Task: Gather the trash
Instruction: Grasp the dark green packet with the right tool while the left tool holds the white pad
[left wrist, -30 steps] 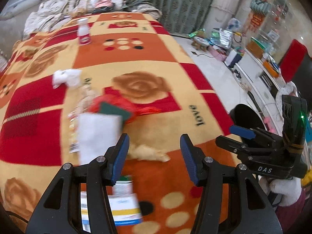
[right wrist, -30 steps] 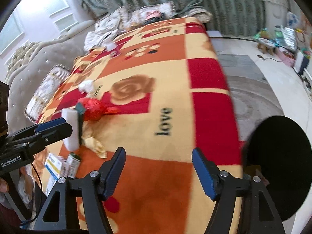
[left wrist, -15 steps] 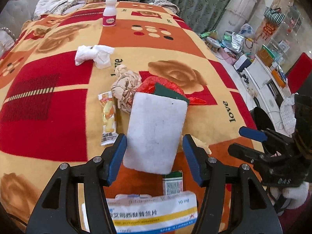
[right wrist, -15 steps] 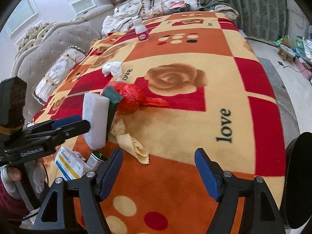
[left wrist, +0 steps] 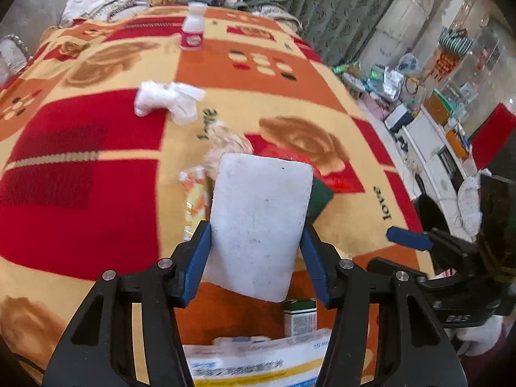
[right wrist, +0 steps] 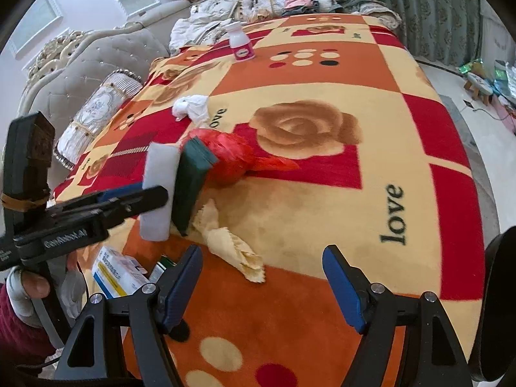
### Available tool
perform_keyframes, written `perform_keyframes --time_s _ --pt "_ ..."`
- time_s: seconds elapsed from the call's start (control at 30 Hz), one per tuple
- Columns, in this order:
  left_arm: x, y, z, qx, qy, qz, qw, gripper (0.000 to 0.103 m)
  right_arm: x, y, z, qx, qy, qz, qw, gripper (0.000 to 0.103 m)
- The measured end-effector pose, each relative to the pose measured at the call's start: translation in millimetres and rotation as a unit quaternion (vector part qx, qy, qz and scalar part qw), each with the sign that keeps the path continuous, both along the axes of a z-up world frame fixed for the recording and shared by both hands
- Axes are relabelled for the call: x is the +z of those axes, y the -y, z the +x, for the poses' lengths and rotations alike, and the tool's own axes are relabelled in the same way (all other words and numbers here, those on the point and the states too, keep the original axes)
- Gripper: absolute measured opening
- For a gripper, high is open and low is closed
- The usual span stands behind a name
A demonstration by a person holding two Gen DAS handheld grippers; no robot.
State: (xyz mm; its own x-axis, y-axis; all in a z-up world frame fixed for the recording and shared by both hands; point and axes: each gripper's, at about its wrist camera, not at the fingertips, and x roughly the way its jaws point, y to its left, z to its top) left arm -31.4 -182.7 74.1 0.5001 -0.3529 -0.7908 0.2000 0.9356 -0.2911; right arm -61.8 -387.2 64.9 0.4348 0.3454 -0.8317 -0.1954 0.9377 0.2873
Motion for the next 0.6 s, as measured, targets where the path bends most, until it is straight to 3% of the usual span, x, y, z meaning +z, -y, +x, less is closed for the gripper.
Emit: perform_keyframes --time_s 0.2,0.4,0.6 --pt "21.6 -36.2 -6.4 0.029 0.027 0.019 0.9990 0.054 1.3 -26.2 7.8 0.021 0.003 0.005 1.000 0.074" --pt "17.9 -59.6 -10.4 0.045 0.032 0.041 0.9976 0.054 -3.9 -58.1 19.2 0.037 -0.003 0.002 0.999 0.074" --pt "15.1 -80.8 -11.8 0.062 0.030 0.032 0.9971 0.054 -5.9 -80.6 34.5 0.019 -0.011 0.020 1.000 0.074"
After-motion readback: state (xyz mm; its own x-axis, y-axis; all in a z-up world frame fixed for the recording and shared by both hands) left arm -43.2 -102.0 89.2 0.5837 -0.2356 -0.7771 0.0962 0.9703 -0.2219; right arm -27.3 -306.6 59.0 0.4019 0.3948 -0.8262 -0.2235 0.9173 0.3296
